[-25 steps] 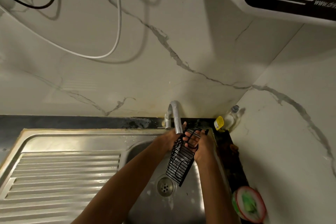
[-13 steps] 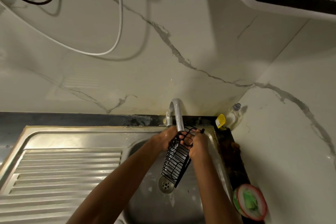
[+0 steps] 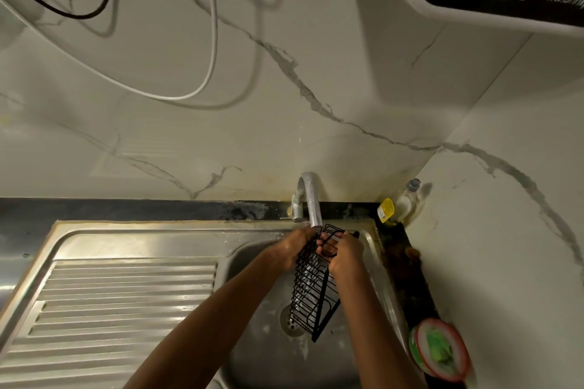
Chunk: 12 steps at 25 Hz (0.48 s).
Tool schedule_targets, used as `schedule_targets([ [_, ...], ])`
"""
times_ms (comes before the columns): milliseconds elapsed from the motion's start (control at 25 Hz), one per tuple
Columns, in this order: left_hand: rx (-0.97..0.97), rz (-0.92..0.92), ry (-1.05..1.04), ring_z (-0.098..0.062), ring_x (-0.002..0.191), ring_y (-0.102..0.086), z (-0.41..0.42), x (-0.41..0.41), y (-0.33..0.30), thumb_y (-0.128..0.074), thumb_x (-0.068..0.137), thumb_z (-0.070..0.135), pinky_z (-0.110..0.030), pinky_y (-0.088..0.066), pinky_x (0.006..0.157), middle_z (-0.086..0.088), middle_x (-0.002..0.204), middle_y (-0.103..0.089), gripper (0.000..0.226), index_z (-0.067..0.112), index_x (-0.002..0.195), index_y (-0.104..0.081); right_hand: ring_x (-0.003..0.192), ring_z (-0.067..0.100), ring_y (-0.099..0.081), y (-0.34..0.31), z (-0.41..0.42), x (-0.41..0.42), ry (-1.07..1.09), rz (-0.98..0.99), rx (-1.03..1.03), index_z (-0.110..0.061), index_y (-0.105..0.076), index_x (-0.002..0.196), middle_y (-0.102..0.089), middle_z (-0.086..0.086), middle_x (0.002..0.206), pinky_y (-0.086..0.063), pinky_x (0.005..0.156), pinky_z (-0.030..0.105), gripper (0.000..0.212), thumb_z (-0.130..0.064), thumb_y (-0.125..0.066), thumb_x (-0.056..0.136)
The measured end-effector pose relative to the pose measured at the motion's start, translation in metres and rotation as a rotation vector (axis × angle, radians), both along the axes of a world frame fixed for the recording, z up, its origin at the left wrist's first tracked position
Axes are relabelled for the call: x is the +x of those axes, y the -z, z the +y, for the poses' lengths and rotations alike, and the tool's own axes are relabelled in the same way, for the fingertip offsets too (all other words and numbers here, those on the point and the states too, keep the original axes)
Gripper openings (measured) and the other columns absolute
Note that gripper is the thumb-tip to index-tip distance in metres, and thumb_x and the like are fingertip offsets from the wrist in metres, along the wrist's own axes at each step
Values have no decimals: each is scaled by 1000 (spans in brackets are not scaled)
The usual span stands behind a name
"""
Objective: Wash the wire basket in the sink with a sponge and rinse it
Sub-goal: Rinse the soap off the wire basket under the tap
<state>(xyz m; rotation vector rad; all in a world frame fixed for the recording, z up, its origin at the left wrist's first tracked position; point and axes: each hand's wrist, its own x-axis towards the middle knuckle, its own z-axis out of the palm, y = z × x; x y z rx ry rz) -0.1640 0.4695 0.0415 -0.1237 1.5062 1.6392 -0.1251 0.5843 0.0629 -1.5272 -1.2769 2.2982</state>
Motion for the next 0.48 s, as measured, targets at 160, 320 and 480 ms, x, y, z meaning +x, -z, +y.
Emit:
schedule_targets([
  [160,47,-113,-43,-12,53,-55,16,-15,-1,-43,111,36,-22,-52,53,0,65,-56,41,11,83,-60,47,25,-57,-10,7,0,-18,48,18,-7,-48,113,-61,18,73,-45,42,26,22,-12,-30,103],
  [320,162,-231,3,-12,37,-49,31,-22,-7,-37,109,47,-20,-43,39,-1,46,-51,68,10,57,-62,47,26,-57,-18,10,5,-99,123,-13,-7,-51,108,-62,18,72,-44,39,26,19,-15,-34,104],
  [480,271,-111,-22,-15,58,-69,39,-38,51,-41,109,48,-30,-57,60,-2,66,-71,49,11,93,-68,45,25,-57,-28,17,16,-116,248,-14,-8,-54,102,-63,15,66,-42,40,25,33,-35,-36,109],
])
